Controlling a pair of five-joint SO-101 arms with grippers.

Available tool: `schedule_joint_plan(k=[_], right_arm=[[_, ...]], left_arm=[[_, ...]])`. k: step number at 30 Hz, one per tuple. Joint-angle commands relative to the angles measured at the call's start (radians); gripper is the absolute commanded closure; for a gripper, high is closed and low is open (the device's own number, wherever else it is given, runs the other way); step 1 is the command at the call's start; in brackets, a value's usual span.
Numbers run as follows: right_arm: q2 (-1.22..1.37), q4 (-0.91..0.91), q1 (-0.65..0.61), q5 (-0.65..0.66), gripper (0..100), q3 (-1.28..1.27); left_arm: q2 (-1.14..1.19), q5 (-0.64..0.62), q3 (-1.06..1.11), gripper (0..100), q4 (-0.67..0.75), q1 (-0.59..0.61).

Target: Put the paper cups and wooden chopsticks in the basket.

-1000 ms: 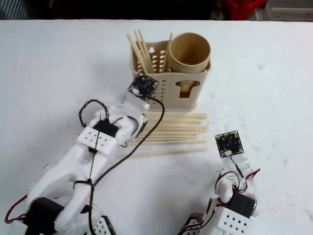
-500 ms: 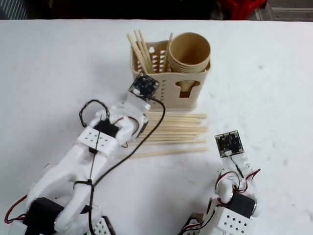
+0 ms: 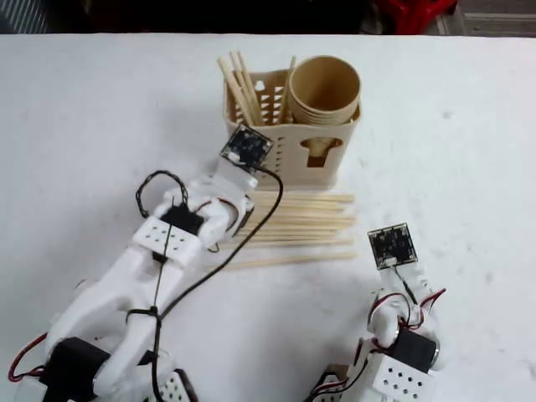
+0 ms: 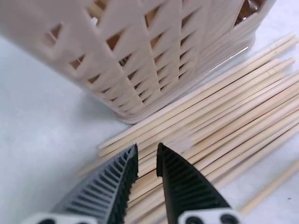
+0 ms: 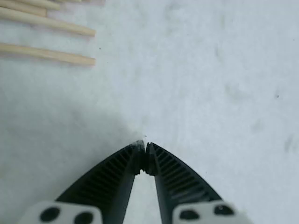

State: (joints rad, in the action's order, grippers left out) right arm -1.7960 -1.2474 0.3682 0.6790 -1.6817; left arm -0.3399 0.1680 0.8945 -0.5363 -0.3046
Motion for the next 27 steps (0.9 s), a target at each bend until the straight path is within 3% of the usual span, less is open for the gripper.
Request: schedule_joint_plan(k=[1, 19, 22, 27], right_arm=[[-0.005, 0.008, 0.008, 0.006, 98.1, -0.008], [-0.005, 0.008, 0.008, 0.006, 98.1, -0.008], [-0.005, 0.008, 0.008, 0.006, 98.1, -0.008], [-0.005, 0.008, 0.008, 0.006, 98.1, -0.008]], left_arm=[[-0.028, 0.011, -0.006, 91, 0.02, -0.008], [-0.038, 0.011, -0.012, 91, -0.017, -0.01], [-0.038, 0.023, -0.017, 91, -0.068, -0.054], [-0.038, 0.149, -0.012, 91, -0.115, -0.183]])
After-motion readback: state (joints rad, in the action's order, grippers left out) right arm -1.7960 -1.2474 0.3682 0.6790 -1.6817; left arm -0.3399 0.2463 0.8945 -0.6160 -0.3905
